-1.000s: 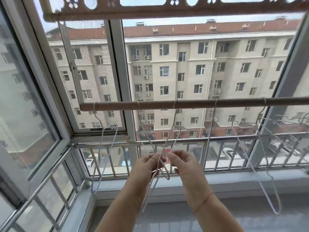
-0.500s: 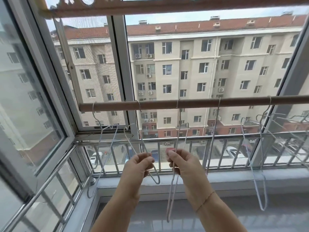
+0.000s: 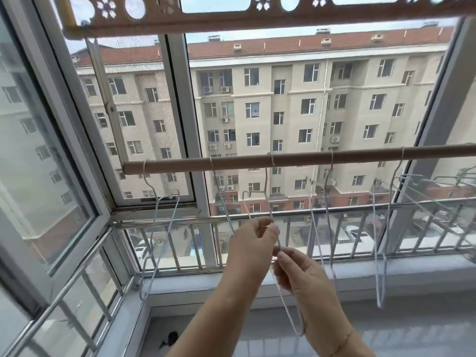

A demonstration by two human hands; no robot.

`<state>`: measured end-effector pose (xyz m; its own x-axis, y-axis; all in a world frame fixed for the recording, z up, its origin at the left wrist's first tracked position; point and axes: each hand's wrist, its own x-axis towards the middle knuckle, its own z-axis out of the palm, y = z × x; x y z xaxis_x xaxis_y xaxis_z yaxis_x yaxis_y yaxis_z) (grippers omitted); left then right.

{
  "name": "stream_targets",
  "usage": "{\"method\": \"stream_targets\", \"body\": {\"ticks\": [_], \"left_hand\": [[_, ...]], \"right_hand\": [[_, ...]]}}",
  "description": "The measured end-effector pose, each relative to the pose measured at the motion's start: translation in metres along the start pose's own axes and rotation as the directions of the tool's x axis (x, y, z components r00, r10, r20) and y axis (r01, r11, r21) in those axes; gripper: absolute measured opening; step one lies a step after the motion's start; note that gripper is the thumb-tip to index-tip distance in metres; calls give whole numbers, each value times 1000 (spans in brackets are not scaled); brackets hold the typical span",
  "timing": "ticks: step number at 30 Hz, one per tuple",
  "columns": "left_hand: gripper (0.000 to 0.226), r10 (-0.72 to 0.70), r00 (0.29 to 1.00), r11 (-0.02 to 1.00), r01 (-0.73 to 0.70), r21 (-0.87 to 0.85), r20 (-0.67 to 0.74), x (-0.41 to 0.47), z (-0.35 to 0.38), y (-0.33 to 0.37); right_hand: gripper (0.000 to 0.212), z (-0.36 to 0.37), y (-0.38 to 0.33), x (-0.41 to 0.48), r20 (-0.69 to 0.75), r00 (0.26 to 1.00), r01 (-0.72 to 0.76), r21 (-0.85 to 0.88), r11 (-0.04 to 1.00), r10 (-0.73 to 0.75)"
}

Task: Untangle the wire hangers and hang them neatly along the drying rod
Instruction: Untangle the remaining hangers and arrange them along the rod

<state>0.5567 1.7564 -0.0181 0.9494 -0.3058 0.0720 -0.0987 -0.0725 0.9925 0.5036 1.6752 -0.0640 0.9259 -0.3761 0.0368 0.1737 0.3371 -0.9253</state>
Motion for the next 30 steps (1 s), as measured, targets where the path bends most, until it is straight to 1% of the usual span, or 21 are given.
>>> {"method": "stream_targets", "body": {"ticks": [2, 4, 8, 11, 14, 16, 18, 20, 22, 25, 28, 30], "left_hand": [[7, -52, 999, 996, 51, -67, -3, 7, 5, 1], [7, -86, 996, 988, 86, -127, 7, 15, 8, 4], [9, -132, 991, 957, 128, -261, 5, 37, 13, 11], [10, -180, 983, 947, 162, -277, -39, 51, 18, 8], [9, -252, 967, 933, 235, -274, -26, 51, 23, -12], [9, -290, 957, 931, 278, -235, -16, 45, 22, -34], [10, -329, 944, 932, 321, -170, -22, 36, 18, -59], [12, -369, 929, 926, 364, -105, -33, 25, 11, -85], [14, -405, 914, 914, 403, -54, -33, 13, 3, -109], [22, -421, 907, 906, 422, 26, -23, -2, -14, -143], [22, -388, 922, 898, 374, 232, 16, -8, -38, -171], [25, -362, 931, 872, 320, 371, 47, -8, -55, -184]], "right_hand": [[35, 2, -5, 8, -2, 1000, 27, -13, 1000, -27], [37, 5, -12, 19, -10, 999, 40, -6, 999, -40], [29, 11, -27, 39, -1, 999, 36, -2, 999, -36], [26, 9, -27, 48, 4, 1000, 16, -53, 998, -16], [29, -2, -13, 46, 27, 999, -21, -189, 982, 27], [25, -14, 3, 41, 21, 996, -83, -283, 956, 92], [17, -25, 21, 38, -25, 986, -161, -346, 924, 162], [12, -38, 38, 38, -71, 981, -194, -393, 899, 181], [13, -50, 52, 40, -74, 986, -169, -460, 872, 153], [25, -70, 72, 41, 6, 992, -99, -562, 821, 124], [41, -88, 91, 44, 69, 987, -53, -705, 707, 142], [45, -98, 101, 44, 99, 981, -25, -789, 614, 167]]}}
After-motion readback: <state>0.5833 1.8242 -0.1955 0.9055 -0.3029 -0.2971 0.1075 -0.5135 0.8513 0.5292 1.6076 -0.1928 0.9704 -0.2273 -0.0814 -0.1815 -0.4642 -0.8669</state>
